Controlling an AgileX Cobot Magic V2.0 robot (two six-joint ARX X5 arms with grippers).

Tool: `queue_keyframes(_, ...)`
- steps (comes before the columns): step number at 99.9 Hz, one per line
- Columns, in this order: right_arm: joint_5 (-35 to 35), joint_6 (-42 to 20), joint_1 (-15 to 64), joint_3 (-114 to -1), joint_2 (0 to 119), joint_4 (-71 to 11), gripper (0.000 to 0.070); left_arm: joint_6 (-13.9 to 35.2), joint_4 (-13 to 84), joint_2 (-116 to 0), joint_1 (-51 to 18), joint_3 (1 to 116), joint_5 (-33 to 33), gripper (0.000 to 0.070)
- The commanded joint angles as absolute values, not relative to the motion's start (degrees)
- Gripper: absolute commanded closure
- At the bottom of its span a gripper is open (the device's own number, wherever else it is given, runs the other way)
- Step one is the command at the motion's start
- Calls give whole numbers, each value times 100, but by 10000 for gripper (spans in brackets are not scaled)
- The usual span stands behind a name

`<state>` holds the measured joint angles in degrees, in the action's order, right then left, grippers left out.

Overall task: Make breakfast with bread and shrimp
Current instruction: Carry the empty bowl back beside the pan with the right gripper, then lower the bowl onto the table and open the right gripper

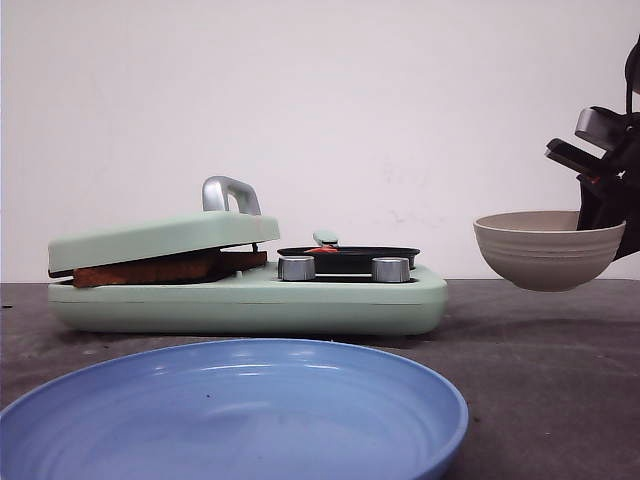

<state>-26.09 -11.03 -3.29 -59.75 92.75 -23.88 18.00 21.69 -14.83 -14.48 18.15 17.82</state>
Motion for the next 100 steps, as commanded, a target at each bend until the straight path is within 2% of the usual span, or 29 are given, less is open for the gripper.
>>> queue_keyframes(1,-2606,-1184,-327,-6040,9351,-2364,700,1826,2139,-1487,-1448,1822,1785,700)
queue_keyframes(40,-2606,-1310,-327,-6040,9935,-2482,700,1824,2139,-1487,-1448,1822,1785,700)
queue_keyframes(100,-2528,-1302,-327,-6040,9966,-2609,700,1824,2139,-1487,-1448,1822,1785,700)
